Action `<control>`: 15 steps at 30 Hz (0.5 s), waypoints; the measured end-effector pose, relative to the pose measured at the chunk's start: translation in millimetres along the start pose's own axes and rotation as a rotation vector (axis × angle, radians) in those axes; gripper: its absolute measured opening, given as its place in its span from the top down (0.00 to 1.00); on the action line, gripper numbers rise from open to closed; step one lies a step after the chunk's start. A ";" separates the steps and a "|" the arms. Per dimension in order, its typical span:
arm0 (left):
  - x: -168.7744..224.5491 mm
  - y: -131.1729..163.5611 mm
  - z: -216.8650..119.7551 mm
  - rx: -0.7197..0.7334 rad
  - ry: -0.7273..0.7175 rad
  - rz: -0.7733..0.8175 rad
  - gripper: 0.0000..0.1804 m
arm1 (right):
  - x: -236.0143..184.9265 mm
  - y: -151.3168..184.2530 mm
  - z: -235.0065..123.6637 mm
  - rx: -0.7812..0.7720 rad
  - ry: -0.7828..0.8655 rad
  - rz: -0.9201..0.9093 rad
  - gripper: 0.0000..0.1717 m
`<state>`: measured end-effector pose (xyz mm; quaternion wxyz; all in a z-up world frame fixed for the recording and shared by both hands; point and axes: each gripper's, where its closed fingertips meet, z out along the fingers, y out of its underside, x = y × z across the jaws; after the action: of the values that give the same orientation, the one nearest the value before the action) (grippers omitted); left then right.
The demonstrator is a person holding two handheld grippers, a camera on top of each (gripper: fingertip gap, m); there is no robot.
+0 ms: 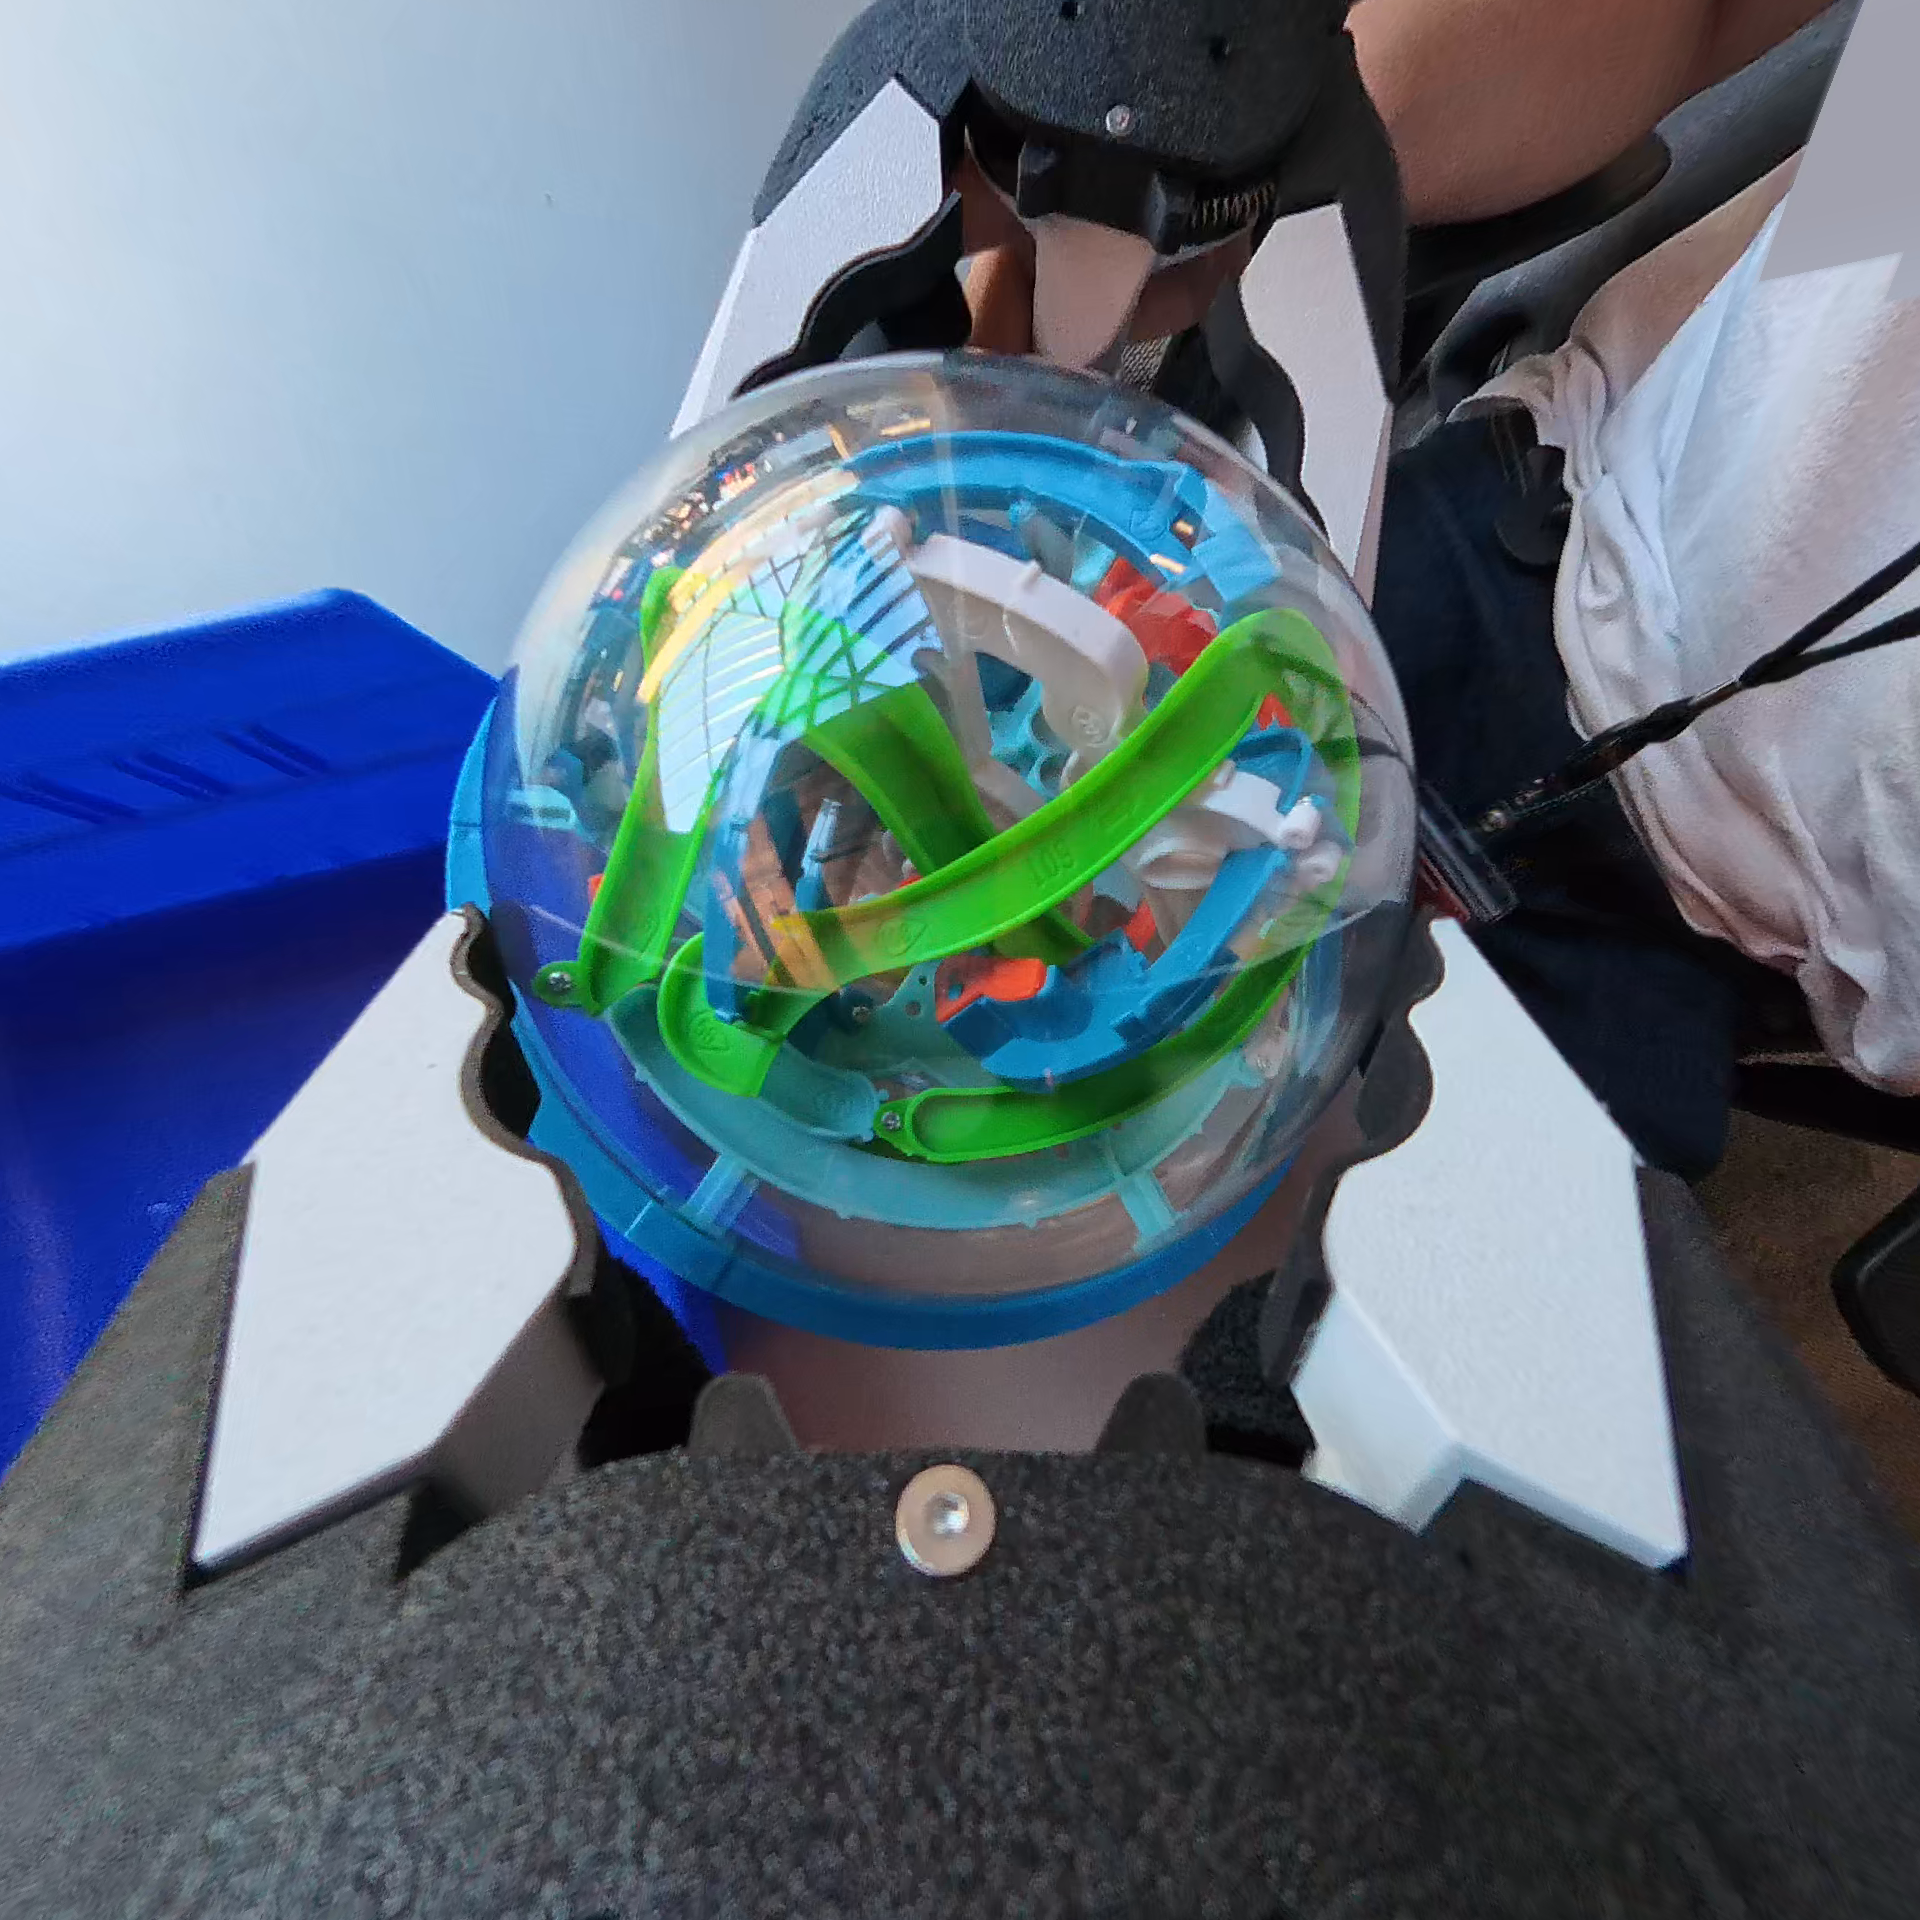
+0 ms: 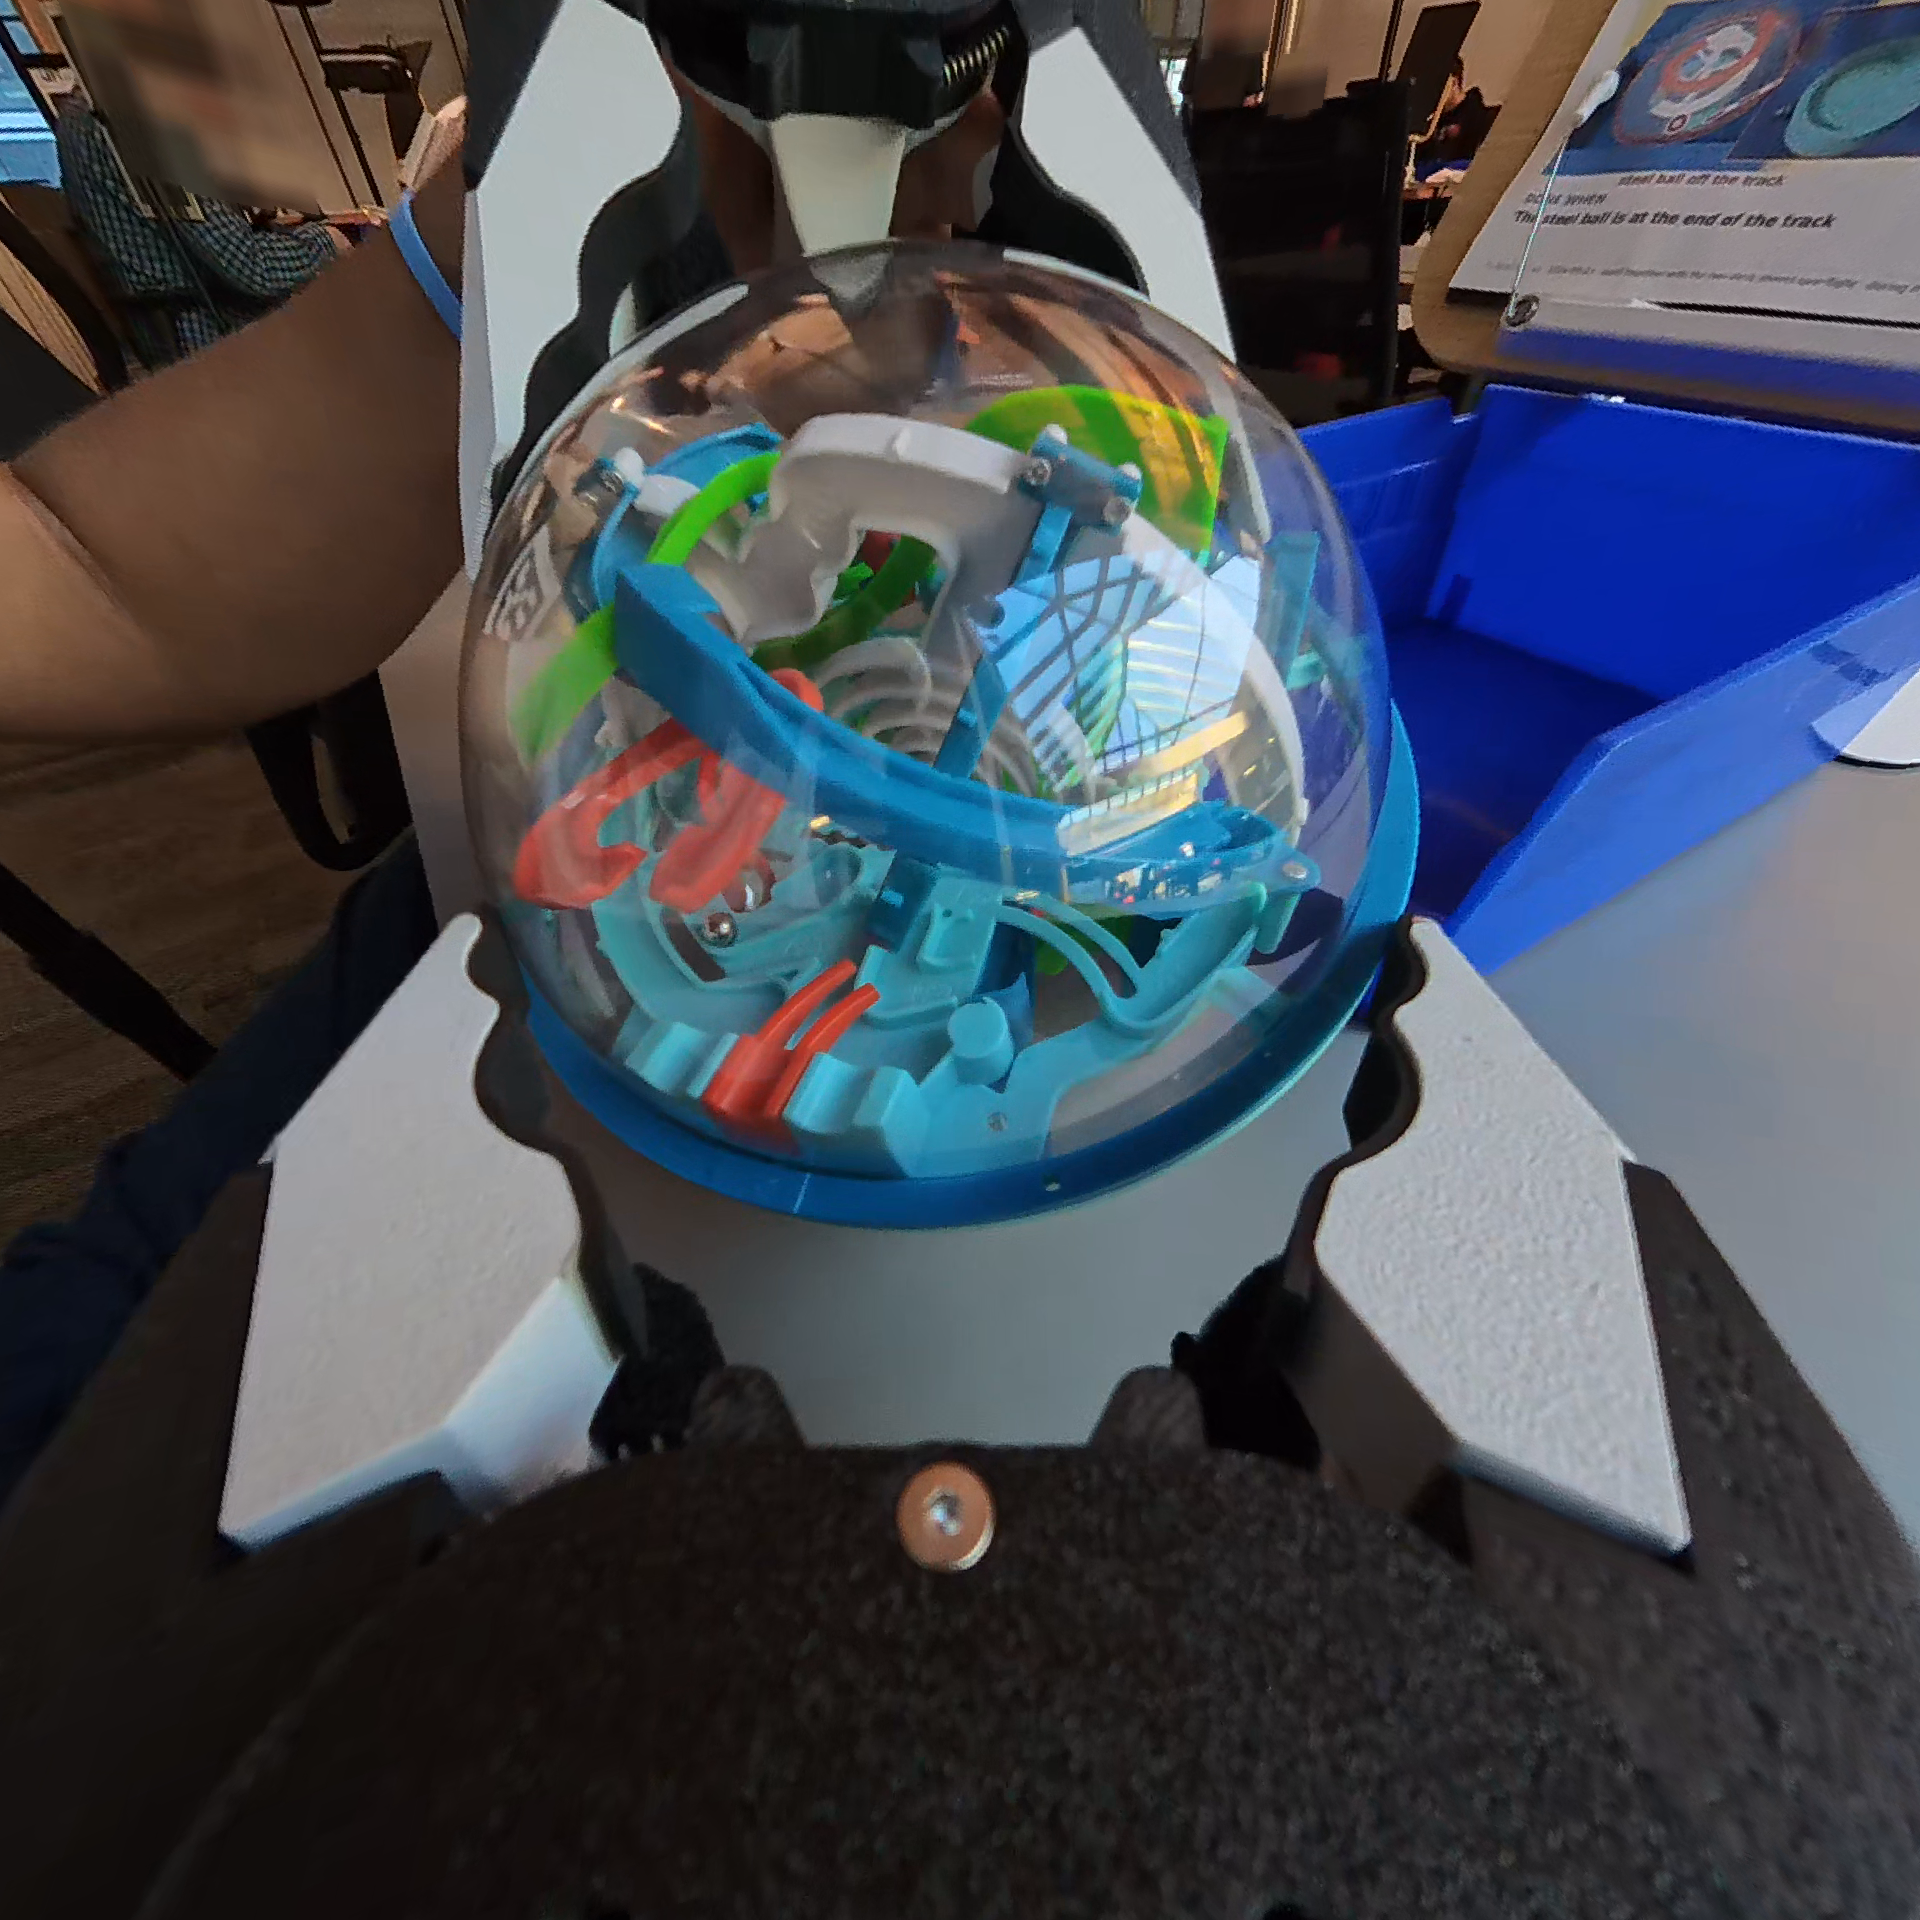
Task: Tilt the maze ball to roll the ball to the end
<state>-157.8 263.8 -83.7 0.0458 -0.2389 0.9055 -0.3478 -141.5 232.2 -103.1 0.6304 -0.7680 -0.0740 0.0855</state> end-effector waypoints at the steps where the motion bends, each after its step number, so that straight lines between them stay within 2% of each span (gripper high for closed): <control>1: 1.0 -0.1 -0.3 0.016 0.006 -0.009 0.12 | -1.7 0.0 0.2 0.005 -0.004 0.011 0.10; 10: 8.7 2.7 -1.9 0.128 0.027 -0.053 0.12 | -10.1 -4.2 -1.0 0.037 -0.018 0.037 0.11; 15: 14.3 6.0 -1.4 0.141 0.000 -0.059 0.12 | -13.7 -8.3 -3.4 0.066 -0.041 0.007 0.11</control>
<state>-173.1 261.9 -85.3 0.0524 -0.2617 0.8712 -0.4120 -154.1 227.5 -93.8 0.6535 -0.7450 -0.0814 0.1061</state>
